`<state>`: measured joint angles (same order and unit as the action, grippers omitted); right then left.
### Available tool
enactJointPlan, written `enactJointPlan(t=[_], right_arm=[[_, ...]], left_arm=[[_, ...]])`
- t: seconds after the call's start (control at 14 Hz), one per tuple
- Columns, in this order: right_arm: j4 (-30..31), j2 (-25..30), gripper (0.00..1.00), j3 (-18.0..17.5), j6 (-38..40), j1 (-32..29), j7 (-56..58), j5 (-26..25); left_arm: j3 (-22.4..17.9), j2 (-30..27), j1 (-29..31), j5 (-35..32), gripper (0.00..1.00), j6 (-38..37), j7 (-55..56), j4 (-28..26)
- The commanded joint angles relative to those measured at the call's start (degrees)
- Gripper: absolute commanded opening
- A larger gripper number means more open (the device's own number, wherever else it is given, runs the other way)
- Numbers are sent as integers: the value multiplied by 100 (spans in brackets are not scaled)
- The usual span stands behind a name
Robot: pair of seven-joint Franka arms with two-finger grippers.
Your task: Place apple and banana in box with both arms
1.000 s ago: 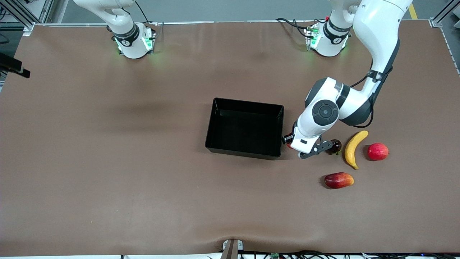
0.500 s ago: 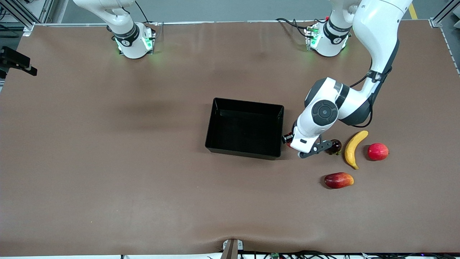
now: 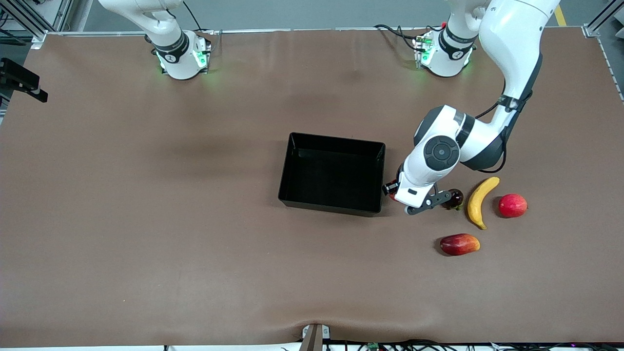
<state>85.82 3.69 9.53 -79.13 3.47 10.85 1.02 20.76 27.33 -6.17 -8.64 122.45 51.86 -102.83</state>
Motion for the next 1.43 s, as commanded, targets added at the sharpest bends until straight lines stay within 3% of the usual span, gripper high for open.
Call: enactJointPlan(t=[0.0,0.93,1.36], right_arm=[[-153,-87,100,14,29,48,-22,-128],[-162,-87,100,14,-138,48,-31,-32],[-153,-87,100,14,-138,31,-31,-23]], left_arm=[[16,-87,10,-85,0,121,166,-140],[16,-8,28,-85,0,209,210,-264],[33,-473,19,-68,0,-353,210,-193]])
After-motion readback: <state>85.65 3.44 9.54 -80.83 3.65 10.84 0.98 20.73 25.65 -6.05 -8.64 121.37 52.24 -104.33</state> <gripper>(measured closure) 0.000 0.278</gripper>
